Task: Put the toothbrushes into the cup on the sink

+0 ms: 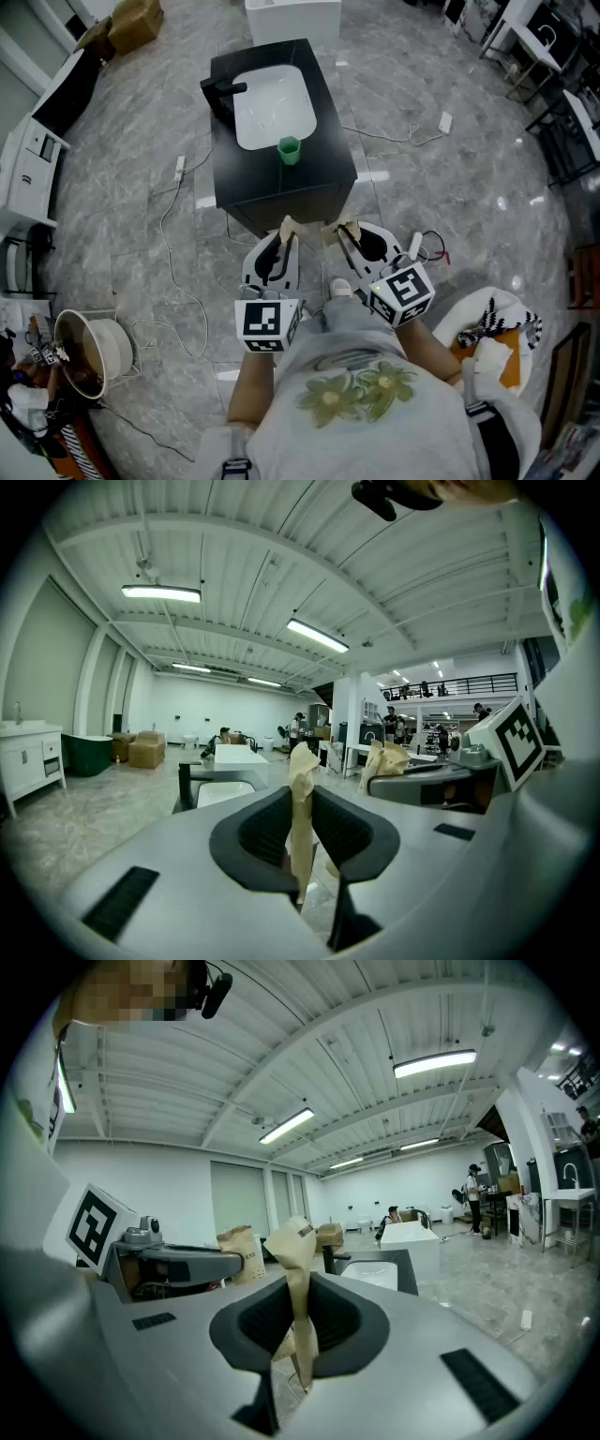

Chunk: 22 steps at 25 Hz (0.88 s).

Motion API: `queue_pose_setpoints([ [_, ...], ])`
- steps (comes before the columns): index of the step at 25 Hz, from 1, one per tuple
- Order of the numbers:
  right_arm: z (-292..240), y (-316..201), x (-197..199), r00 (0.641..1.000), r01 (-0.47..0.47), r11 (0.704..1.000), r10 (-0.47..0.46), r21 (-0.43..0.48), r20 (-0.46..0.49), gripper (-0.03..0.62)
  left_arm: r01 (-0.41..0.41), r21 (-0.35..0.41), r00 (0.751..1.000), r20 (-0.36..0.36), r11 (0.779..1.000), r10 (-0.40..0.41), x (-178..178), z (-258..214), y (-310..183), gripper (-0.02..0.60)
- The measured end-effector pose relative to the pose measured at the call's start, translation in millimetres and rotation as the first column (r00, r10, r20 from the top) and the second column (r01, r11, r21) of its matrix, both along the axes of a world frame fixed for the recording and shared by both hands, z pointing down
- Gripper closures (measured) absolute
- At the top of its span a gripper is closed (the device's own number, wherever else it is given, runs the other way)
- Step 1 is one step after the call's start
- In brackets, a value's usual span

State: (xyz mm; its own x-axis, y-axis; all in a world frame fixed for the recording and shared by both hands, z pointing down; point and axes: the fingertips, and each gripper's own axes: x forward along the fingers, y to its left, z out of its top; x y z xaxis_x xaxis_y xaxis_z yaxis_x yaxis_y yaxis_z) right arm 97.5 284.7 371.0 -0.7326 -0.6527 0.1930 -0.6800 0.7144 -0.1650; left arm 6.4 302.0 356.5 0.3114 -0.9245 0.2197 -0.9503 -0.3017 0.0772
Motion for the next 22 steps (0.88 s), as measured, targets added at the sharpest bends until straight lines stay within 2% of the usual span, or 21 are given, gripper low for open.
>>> queue_pose_setpoints([
  [12, -9, -57, 23, 1.000, 0.026, 0.999, -0.026, 0.027, 0.013, 0.534, 0.055, 0.041, 0.998, -0.005, 0.998, -0.055, 13, -10, -52, 0.499],
  [22, -4, -90, 44, 0.990, 0.139, 0.990, -0.139, 0.031, -0.007, 0.534, 0.167, 0.048, 0.986, -0.011, 0.985, -0.167, 39, -3, -74, 0.500],
])
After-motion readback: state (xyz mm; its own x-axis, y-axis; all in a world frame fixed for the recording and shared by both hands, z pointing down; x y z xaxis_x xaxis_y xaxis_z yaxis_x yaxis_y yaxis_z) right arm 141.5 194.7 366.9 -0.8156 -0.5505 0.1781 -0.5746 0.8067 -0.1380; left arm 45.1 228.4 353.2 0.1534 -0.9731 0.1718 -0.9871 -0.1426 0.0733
